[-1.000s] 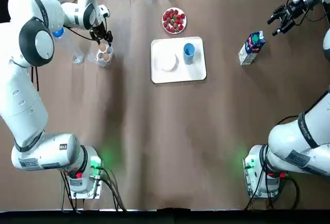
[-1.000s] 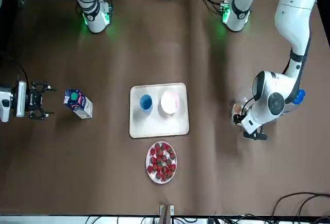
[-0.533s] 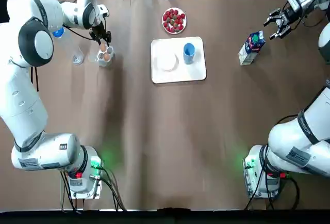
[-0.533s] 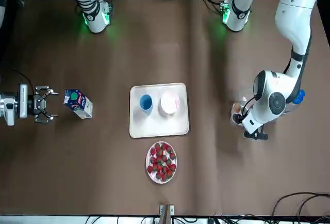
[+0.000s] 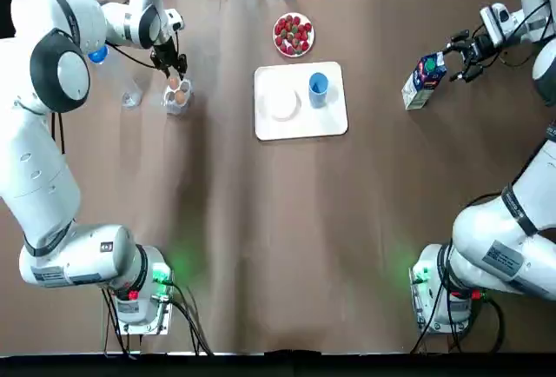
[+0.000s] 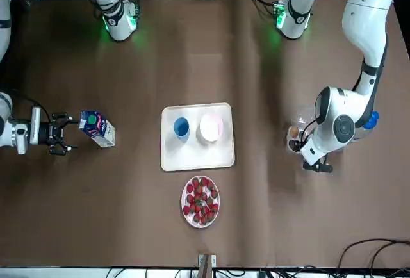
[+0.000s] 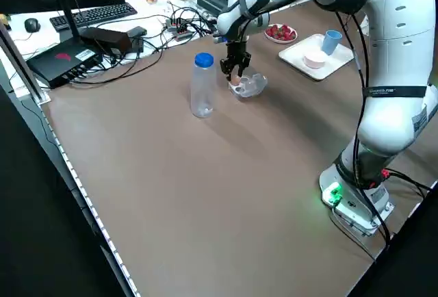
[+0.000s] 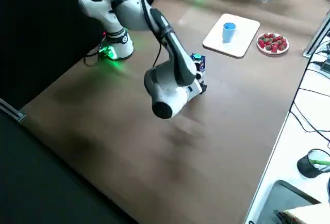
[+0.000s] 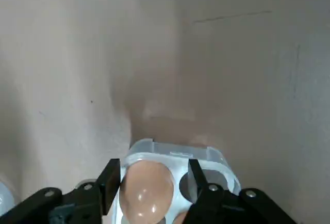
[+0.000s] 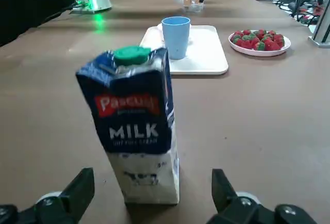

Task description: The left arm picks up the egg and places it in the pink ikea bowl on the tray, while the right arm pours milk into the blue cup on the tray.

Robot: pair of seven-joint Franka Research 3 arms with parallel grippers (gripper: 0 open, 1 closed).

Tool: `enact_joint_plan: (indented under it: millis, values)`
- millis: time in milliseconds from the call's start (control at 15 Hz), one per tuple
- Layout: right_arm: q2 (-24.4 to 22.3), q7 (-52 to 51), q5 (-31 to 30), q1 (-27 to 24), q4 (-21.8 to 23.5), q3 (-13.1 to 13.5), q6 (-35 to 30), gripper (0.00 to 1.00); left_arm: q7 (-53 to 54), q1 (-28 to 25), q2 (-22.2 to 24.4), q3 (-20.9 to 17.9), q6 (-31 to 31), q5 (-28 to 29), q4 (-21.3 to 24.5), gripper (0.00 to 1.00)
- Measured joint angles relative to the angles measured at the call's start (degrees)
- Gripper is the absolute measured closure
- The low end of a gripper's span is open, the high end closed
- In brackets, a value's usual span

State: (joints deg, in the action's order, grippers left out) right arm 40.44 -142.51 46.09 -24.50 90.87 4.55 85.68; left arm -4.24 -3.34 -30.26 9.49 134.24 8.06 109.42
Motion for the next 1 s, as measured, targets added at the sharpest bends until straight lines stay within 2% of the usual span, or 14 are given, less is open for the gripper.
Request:
enact_joint_plan:
  millis: [800,867,1000]
  values:
    - [7.70,-2.05,4.03,-1.34,-0.26,-0.36,-2.86,0.02,-0.09,0.01,0.36,0.04,-3.89,0.00,0.02,0.41]
    - [7.93,-2.05,4.09,-1.33,-0.26,-0.43,-3.27,0.02,-0.10,0.01,0.41,0.03,-4.04,0.00,0.01,0.43]
    - [8.16,-2.05,4.11,-1.27,-0.26,-0.60,-4.16,0.01,-0.10,0.01,0.62,-0.04,-4.42,0.00,0.01,0.60]
